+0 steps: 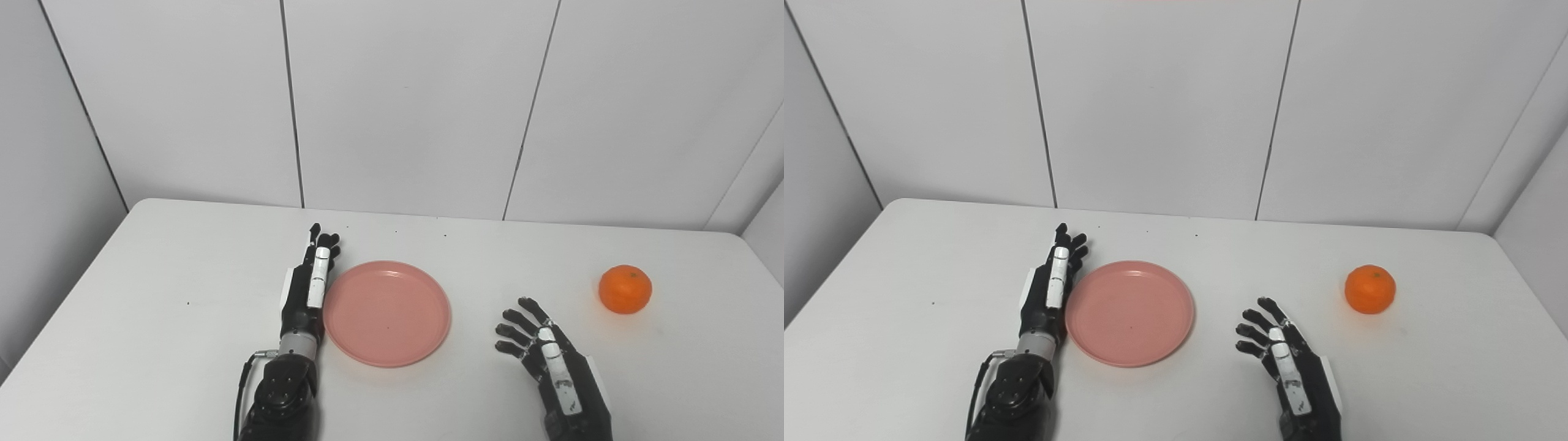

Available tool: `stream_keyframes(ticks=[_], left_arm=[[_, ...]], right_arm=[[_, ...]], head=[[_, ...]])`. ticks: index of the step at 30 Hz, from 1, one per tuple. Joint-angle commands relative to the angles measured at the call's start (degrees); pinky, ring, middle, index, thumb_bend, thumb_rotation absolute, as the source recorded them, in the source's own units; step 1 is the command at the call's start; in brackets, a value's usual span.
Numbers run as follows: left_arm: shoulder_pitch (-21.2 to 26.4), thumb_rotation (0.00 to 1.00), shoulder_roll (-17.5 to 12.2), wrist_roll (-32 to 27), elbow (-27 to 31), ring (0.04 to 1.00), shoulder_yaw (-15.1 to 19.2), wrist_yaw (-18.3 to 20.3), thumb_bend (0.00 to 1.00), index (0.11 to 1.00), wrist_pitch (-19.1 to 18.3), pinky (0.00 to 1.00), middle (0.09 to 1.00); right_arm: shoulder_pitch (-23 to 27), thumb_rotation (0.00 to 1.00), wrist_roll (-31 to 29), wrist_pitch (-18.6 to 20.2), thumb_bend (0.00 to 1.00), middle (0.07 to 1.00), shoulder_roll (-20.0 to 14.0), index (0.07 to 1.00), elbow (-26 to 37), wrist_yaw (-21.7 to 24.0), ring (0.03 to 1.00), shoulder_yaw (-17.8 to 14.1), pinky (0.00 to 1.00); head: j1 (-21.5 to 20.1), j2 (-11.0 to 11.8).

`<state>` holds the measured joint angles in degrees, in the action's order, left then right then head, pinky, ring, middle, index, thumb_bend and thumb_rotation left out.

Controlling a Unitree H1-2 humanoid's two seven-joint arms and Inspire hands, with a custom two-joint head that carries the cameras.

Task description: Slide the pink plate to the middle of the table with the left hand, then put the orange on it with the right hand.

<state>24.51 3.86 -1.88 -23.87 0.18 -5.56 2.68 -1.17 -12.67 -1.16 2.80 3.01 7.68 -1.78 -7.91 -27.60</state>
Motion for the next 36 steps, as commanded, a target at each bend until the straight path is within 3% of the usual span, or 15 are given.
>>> stream_keyframes(ticks=[1, 9, 24, 29, 32, 36], left_arm=[[0.48, 1.0, 1.17, -0.2, -1.62, 0.908, -0.97, 1.66, 0.65, 1.0, -1.96, 0.93, 0.925], [1.56, 1.0, 1.27, -0.33, -2.51, 0.893, -0.67, 2.33, 0.69, 1.0, -2.65, 0.91, 0.921], [2.37, 1.0, 1.98, -1.43, -2.92, 0.9, -0.05, 4.09, 0.67, 1.0, -4.53, 0.89, 0.926], [2.07, 1.0, 1.19, -1.66, -3.28, 0.913, 0.45, 4.99, 0.67, 1.0, -4.48, 0.89, 0.936], [1.85, 1.0, 0.81, -2.21, -3.36, 0.908, 1.04, 5.6, 0.66, 1.0, -4.58, 0.88, 0.933], [1.58, 1.0, 0.28, -2.48, -3.23, 0.906, 1.31, 6.07, 0.63, 1.0, -4.72, 0.88, 0.939]], right_arm=[[-2.58, 0.75, -0.41, -0.85, 0.79, 0.78, 1.35, 0.836, -3.96, -0.2, 0.742, 0.57, 0.69], [-2.39, 0.74, -0.1, -0.91, 0.8, 0.777, 1.62, 0.833, -4.43, -0.4, 0.739, 0.61, 0.69], [-2.59, 0.73, 0.86, -1.27, 0.77, 0.78, 1.68, 0.83, -4.18, -0.83, 0.736, 1.33, 0.69], [-2.76, 0.73, 3.21, -6.77, 0.75, 0.764, 1.21, 0.818, -5.33, -0.63, 0.725, 2.24, 0.67], [-2.92, 0.73, 8.2, -11.02, 0.75, 0.752, 0.51, 0.799, -4.93, -2.12, 0.712, 3.1, 0.66], [-2.64, 0.67, 15.11, -13.89, 0.63, 0.735, -0.28, 0.779, -2.46, -5.36, 0.684, 3.24, 0.62]], head=[[0.0, -0.11], [-0.36, 0.0], [-1.38, -0.13], [-2.31, 0.21], [-2.78, 0.35], [-3.88, 1.23]])
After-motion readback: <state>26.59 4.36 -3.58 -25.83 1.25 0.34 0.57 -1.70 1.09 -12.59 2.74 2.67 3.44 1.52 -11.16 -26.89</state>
